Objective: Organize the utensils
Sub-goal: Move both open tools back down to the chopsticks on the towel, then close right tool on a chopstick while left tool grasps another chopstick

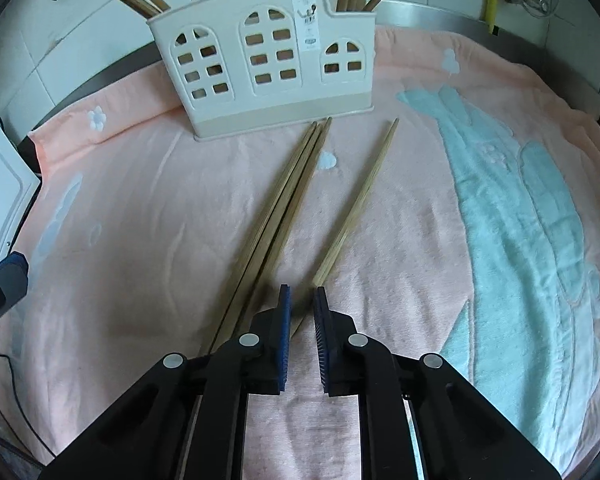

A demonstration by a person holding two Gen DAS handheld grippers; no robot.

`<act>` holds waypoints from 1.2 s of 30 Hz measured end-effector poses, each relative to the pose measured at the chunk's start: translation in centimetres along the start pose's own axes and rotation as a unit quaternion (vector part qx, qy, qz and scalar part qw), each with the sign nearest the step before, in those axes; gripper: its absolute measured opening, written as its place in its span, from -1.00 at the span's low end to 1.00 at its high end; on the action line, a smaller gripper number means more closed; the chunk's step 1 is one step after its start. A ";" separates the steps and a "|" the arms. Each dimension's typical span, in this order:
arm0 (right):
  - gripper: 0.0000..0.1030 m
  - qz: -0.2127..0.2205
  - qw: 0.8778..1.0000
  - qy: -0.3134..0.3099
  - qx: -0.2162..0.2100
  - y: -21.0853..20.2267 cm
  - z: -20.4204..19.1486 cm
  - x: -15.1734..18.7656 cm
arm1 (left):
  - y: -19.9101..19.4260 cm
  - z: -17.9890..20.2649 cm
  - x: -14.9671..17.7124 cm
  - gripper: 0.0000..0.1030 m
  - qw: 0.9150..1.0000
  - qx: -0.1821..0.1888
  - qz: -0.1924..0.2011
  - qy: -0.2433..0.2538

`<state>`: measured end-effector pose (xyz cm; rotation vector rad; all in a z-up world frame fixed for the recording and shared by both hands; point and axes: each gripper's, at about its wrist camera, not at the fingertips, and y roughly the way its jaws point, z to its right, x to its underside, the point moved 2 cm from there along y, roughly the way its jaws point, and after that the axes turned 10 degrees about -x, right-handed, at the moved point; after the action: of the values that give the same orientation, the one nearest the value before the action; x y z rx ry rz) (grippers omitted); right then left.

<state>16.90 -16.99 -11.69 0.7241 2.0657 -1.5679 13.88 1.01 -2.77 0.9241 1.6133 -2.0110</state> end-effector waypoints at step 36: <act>-0.87 0.025 0.999 -0.033 0.013 -4.4 4.8 5.0 | 8.6 7.6 3.1 -0.87 0.992 0.061 -0.103 0.039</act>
<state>10.37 -21.87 -12.85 0.7174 1.9685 -1.5717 15.63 -8.17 -10.13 0.9222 1.7041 -2.2607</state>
